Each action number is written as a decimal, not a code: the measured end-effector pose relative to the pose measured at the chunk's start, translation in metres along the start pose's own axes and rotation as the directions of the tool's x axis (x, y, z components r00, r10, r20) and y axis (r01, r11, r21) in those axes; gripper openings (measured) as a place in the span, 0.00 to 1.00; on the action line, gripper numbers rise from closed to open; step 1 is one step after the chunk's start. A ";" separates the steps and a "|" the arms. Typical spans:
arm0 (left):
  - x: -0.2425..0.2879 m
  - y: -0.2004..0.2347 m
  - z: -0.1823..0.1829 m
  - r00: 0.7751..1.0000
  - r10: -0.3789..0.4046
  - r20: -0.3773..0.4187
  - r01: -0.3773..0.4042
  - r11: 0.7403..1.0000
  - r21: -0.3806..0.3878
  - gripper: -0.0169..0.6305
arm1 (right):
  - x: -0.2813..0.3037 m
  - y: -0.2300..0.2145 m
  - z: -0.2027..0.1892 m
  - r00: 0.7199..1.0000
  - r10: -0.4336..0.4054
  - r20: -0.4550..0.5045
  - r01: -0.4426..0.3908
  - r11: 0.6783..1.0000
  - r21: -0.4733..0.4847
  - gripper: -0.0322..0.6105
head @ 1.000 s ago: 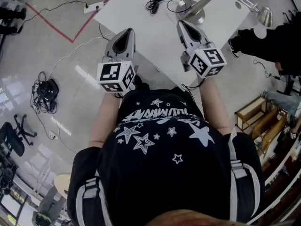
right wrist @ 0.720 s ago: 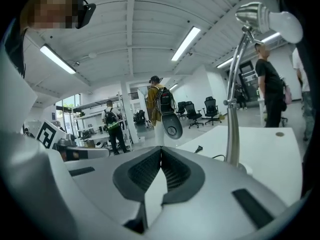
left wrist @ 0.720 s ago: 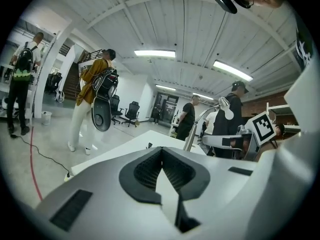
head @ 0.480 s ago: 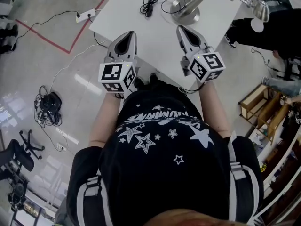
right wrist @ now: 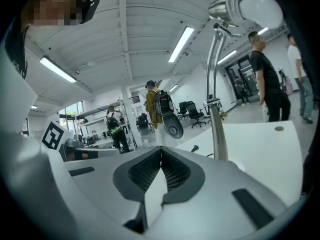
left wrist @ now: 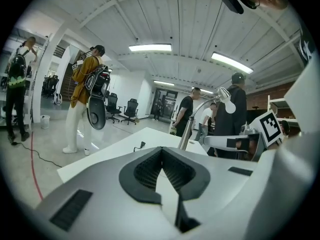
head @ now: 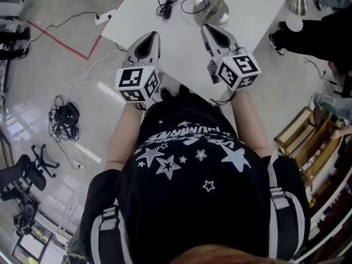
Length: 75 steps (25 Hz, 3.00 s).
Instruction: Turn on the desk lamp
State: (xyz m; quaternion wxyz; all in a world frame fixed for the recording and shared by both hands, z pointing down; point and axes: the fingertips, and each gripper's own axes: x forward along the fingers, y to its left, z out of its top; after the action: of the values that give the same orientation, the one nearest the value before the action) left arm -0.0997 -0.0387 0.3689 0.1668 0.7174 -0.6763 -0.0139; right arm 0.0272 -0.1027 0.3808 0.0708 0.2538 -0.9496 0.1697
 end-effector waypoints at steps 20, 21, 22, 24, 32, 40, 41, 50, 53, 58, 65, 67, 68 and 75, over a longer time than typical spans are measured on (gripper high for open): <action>0.051 0.002 -0.038 0.975 -0.137 -0.176 0.156 0.983 0.096 0.04 | 0.002 -0.031 -0.004 0.993 -0.119 0.014 0.118 0.992 0.051 0.06; 0.055 0.007 -0.039 0.972 -0.145 -0.184 0.163 0.982 0.092 0.04 | 0.005 -0.031 -0.005 0.991 -0.131 0.013 0.130 0.990 0.052 0.06; 0.060 0.012 -0.040 0.970 -0.149 -0.194 0.168 0.982 0.085 0.04 | 0.010 -0.032 -0.005 0.990 -0.140 0.012 0.139 0.989 0.053 0.06; 0.070 0.021 -0.042 0.964 -0.161 -0.213 0.180 0.981 0.073 0.04 | 0.019 -0.033 -0.006 0.988 -0.152 0.007 0.151 0.987 0.056 0.06; 0.094 0.043 -0.055 0.929 -0.230 -0.288 0.260 0.963 0.069 0.04 | 0.053 -0.025 -0.006 0.982 -0.186 -0.014 0.186 0.981 0.055 0.06; 0.112 0.050 -0.085 0.882 -0.264 -0.390 0.301 0.953 0.035 0.04 | 0.073 -0.028 -0.012 0.975 -0.218 -0.044 0.220 0.973 0.063 0.06; 0.115 0.051 -0.088 0.879 -0.262 -0.398 0.299 0.954 0.033 0.04 | 0.074 -0.028 -0.013 0.974 -0.220 -0.048 0.223 0.973 0.065 0.06; 0.134 0.055 -0.111 0.839 -0.256 -0.481 0.307 0.951 0.029 0.17 | 0.092 -0.031 -0.019 0.972 -0.226 -0.070 0.231 0.969 0.087 0.06; 0.138 0.058 -0.120 0.825 -0.251 -0.506 0.309 0.950 0.033 0.18 | 0.097 -0.034 -0.020 0.971 -0.229 -0.074 0.235 0.968 0.093 0.06; 0.144 0.055 -0.124 0.814 -0.257 -0.521 0.316 0.948 0.027 0.19 | 0.101 -0.037 -0.027 0.969 -0.230 -0.096 0.239 0.966 0.099 0.06; 0.149 0.055 -0.126 0.797 -0.263 -0.543 0.325 0.946 0.019 0.19 | 0.111 -0.031 -0.031 0.971 -0.209 -0.118 0.221 0.970 0.100 0.06; 0.150 0.055 -0.126 0.796 -0.255 -0.549 0.317 0.948 0.019 0.19 | 0.111 -0.030 -0.033 0.971 -0.204 -0.123 0.217 0.971 0.103 0.06; 0.151 0.055 -0.126 0.797 -0.247 -0.552 0.308 0.951 0.020 0.19 | 0.112 -0.031 -0.035 0.971 -0.202 -0.127 0.215 0.971 0.105 0.06; 0.157 0.059 -0.129 0.800 -0.214 -0.561 0.269 0.963 0.015 0.18 | 0.116 -0.034 -0.048 0.971 -0.183 -0.156 0.201 0.973 0.110 0.06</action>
State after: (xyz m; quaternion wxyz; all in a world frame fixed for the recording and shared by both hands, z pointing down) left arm -0.1115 -0.1652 0.5383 0.3186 0.7777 -0.5017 0.2049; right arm -0.0535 -0.1664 0.4607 0.1395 0.3354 -0.9005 0.2392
